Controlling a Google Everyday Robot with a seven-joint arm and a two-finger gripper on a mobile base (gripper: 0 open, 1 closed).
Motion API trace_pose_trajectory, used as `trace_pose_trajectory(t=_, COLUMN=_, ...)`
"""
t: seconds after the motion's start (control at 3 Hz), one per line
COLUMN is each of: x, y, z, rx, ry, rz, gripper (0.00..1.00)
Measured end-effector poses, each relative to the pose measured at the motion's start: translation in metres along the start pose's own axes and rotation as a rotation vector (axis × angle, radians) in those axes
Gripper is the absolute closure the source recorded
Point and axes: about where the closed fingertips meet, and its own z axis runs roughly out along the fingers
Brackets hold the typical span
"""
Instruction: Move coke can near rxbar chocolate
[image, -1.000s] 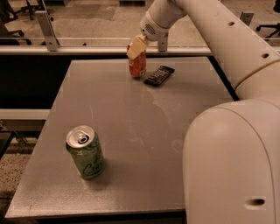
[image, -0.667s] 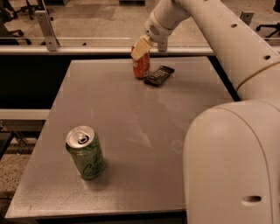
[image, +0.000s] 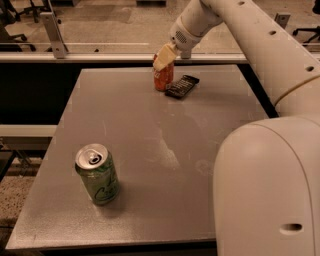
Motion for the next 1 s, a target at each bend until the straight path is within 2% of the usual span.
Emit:
trace_pose_trajectory(t=0.33, x=0.0000, y=0.0025, z=0.0022, rx=-0.007, ry=-0.013, rz=-0.003, gripper=0.05)
trace_pose_trajectory(t=0.67, x=0.0002, y=0.0034, z=0.0046, rx=-0.010, ry=-0.012, rz=-0.003, gripper=0.00)
trace_pose_trajectory(t=1.0, x=0.0002, y=0.0034, z=0.0048, rx=-0.010, ry=-0.012, rz=-0.003, gripper=0.00)
